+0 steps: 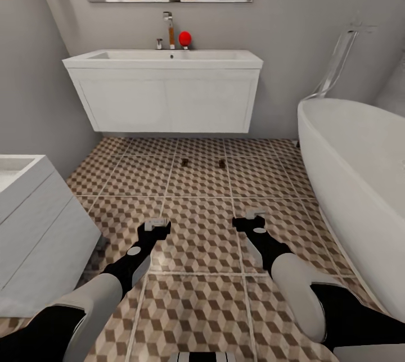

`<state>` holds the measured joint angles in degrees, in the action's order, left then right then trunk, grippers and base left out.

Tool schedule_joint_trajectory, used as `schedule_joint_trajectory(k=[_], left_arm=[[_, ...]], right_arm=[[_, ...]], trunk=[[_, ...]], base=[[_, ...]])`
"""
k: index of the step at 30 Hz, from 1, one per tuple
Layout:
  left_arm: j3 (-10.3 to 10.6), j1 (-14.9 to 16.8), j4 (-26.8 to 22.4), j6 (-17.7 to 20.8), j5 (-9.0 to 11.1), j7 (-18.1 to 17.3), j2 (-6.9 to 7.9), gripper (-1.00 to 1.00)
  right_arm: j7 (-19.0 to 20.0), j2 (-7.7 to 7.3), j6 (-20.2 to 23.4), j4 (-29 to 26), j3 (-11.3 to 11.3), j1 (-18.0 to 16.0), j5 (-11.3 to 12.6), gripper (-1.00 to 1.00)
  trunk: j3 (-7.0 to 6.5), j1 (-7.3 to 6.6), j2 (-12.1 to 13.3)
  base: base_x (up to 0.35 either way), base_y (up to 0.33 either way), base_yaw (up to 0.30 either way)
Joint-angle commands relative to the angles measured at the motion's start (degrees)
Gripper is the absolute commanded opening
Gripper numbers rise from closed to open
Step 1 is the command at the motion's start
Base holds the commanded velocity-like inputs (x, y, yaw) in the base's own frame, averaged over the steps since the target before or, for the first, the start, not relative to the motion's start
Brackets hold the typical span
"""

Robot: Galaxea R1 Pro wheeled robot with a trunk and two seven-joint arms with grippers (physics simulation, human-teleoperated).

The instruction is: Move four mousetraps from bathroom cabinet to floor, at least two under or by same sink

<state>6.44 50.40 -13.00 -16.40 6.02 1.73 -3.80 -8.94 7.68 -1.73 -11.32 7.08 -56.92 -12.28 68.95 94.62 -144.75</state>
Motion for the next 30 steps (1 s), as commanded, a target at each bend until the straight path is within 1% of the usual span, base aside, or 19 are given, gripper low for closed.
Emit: schedule_joint_trajectory(k=[1,30], left_arm=[[0.5,0.0,0.1,-0.2,0.6,0.2,0.02,1.0],[0.5,0.0,0.9,-0.1,0.6,0.2,-0.13,1.0]], right_arm=[[-0.1,0.04,-0.2,0.1,0.5,0.0,-0.6,1.0],[-0.3,0.18,-0.6,0.3,0.4,0.0,-0.6,1.0]], trunk=[[-0.18,-0.03,0.0],[-6.61,-0.78,0.4]], base=[[0.0,0.0,0.0],[0.0,0.0,0.0]])
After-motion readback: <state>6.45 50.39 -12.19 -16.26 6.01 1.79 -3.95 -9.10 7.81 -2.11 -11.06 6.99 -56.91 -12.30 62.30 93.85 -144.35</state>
